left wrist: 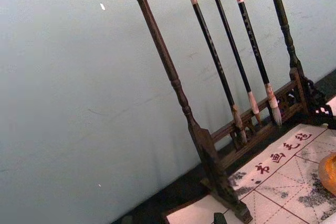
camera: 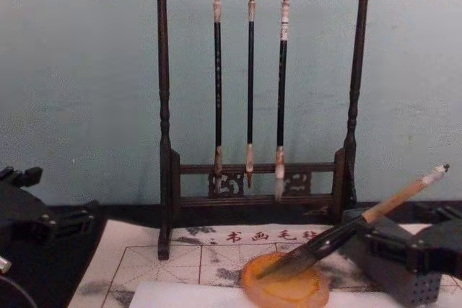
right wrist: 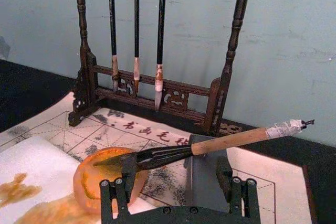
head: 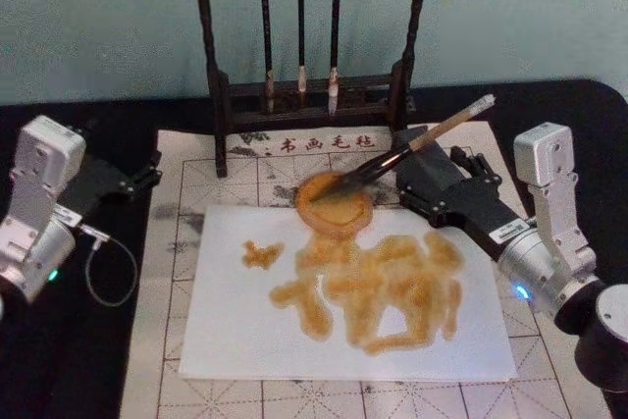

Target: Pick up the brush from the inkstone, write on the paper, then place the brush back to its original position.

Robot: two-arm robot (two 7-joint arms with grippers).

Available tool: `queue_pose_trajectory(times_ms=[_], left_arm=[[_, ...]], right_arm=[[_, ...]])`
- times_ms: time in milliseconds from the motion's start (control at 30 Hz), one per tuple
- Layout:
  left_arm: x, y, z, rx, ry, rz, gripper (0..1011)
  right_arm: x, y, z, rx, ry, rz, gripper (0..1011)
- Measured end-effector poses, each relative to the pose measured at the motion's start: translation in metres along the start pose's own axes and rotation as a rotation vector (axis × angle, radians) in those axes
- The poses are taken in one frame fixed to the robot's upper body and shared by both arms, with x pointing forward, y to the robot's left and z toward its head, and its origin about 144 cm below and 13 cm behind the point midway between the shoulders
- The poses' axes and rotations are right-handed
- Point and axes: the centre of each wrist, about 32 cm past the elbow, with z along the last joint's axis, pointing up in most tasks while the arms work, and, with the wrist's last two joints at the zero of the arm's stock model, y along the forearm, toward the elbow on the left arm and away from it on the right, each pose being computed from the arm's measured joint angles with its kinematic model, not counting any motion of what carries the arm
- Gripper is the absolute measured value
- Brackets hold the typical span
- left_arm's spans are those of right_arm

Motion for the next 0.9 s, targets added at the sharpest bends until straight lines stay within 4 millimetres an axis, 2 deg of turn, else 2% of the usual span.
queue_pose_trajectory(times_ms=[900], left_arm=[[0.0,0.0,0.0,0.0,0.0,0.0,1001]], right_arm=[[0.0,0.0,0.0,0.0,0.0,0.0,1003]])
